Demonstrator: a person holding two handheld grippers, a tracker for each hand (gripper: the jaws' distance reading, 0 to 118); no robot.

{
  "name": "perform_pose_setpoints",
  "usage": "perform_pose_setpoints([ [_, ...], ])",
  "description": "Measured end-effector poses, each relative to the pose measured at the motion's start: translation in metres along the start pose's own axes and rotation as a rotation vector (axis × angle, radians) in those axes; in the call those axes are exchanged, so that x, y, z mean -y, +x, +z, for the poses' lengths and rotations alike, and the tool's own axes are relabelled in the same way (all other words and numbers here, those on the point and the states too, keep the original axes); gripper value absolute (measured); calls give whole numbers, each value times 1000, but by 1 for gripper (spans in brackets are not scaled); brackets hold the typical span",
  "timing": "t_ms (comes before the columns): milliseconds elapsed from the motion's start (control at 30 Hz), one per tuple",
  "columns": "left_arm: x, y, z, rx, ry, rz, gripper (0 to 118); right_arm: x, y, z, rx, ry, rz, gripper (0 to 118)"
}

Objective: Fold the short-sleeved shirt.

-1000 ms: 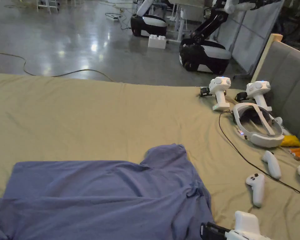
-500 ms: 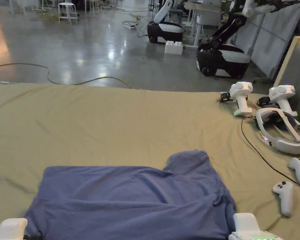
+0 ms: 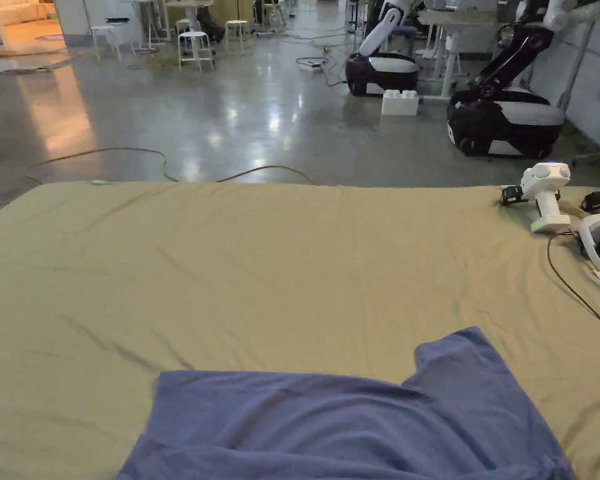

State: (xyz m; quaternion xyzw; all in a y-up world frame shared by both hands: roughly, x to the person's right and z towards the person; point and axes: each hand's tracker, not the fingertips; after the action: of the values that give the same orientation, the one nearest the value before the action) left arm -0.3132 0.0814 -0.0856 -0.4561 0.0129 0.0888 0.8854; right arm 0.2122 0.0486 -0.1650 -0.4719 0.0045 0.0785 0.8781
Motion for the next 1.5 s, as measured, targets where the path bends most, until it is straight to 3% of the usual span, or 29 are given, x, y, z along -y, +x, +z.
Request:
perform_pose_setpoints([
  [67,0,-2,-2,12,17,67,12,4,-2,-1,5,12,-1,14],
  [100,3,-4,0,22,52,106,23,4,-3,-1,20,18,12,30],
  [133,4,-7,3,23,82,146,53,1,-1,6,31,22,16,58],
  [167,5,-14,8,49,101,196,92,1,2,12,18,37,2,86],
  [200,5,-18,15,100,124,236,98,1,5,23,-17,85,-33,87],
  [300,0,-18,51,163,200,258,98,0,16,56,-98,218,-94,86],
  [500,21,45,163,-62,648,-64,97,2,14,145,-220,586,-98,86],
  [567,32,66,194,-91,751,-136,94,5,10,172,-262,677,-99,81],
  [633,42,79,217,-76,805,-172,84,8,1,196,-243,763,-99,66],
  [700,48,96,232,-138,823,-193,52,6,-10,220,-223,816,-51,24],
  [733,52,102,238,-150,829,-197,25,9,-15,228,-202,848,-33,11],
  [767,57,107,242,-165,852,-204,5,10,-20,234,-194,870,-20,9],
  [833,63,112,250,-159,892,-182,0,11,-24,242,-215,879,1,0],
  [900,64,110,258,-89,894,-159,0,15,-31,248,-208,907,11,0],
  [1100,58,115,263,-69,899,-191,0,14,-45,248,-190,920,58,0],
  [1500,32,102,212,-15,753,-131,0,5,-60,211,-176,820,120,0],
])
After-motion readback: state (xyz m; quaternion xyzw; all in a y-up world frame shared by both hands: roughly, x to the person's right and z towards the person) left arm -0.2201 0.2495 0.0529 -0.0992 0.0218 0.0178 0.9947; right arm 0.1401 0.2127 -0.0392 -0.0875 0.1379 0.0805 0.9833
